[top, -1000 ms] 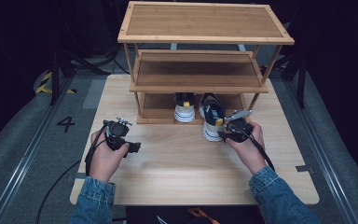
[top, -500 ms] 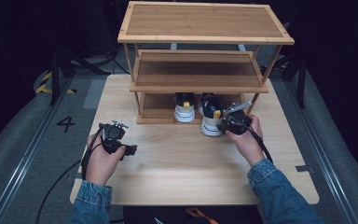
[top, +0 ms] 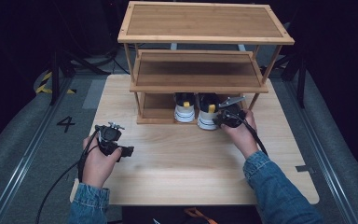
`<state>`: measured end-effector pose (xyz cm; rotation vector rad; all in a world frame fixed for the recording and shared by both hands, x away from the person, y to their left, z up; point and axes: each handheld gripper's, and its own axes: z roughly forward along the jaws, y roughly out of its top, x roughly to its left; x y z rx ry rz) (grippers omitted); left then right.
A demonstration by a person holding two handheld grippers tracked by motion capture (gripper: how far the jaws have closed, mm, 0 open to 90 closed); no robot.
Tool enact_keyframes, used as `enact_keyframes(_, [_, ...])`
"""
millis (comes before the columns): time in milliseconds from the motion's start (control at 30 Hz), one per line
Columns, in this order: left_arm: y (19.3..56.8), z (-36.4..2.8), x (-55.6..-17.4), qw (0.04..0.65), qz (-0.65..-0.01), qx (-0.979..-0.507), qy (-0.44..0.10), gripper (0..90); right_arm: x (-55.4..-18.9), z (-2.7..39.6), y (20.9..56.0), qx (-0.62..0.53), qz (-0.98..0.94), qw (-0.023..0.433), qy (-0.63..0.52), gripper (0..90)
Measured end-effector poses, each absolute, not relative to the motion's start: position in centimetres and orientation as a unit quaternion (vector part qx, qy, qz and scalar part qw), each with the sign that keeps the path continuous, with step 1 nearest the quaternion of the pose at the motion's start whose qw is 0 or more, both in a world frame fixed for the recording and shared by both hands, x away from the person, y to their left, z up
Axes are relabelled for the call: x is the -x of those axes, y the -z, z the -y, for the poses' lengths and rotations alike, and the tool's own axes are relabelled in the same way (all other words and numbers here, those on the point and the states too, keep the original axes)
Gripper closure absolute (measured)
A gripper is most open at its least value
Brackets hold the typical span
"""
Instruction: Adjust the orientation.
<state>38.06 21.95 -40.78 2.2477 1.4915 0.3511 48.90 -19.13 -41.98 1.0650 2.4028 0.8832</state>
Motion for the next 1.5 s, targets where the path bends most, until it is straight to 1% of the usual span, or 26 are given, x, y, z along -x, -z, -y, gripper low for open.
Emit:
enact_keyframes(167, [40.9,-22.1,-38.1,0.208,-0.536,-0.808,-0.125,20.8,-49.5,19.0,42.1,-0.38,-0.85,0.189,-0.313,69.2])
enact_keyframes(267, [40.9,-22.2,-38.0,0.21,-0.537,-0.807,-0.124,20.7,-49.8,18.8,42.3,-0.387,-0.846,0.19,-0.315,67.6])
enact_keyframes(367, [40.9,-22.2,-38.0,0.211,-0.54,-0.805,-0.126,20.7,-50.0,18.5,42.2,-0.382,-0.847,0.209,-0.307,67.0])
enact_keyframes(467, [40.8,-22.3,-38.0,0.212,-0.538,-0.806,-0.125,20.7,-50.2,18.3,42.5,-0.385,-0.843,0.208,-0.313,67.2])
enact_keyframes(633, [40.8,-22.4,-38.0,0.21,-0.538,-0.807,-0.126,20.8,-50.7,18.1,42.8,-0.393,-0.835,0.213,-0.32,62.9])
enact_keyframes(933, [40.9,-22.6,-38.0,0.211,-0.539,-0.806,-0.124,20.7,-51.2,17.9,42.9,-0.396,-0.832,0.226,-0.315,58.5])
enact_keyframes(1033, [40.8,-22.5,-38.1,0.211,-0.54,-0.805,-0.122,20.7,-51.3,17.9,42.9,-0.401,-0.83,0.224,-0.317,57.0])
enact_keyframes(1100, [40.8,-22.4,-38.2,0.213,-0.538,-0.806,-0.124,20.7,-51.2,18.0,42.9,-0.397,-0.831,0.226,-0.316,55.5])
enact_keyframes(1233, [40.8,-22.3,-38.6,0.215,-0.535,-0.808,-0.122,20.8,-50.6,18.4,42.7,-0.405,-0.827,0.206,-0.331,53.8])
enact_keyframes(1500, [40.7,-21.6,-38.9,0.214,-0.526,-0.814,-0.12,20.7,-48.2,20.1,40.3,-0.395,-0.824,0.209,-0.349,51.4])
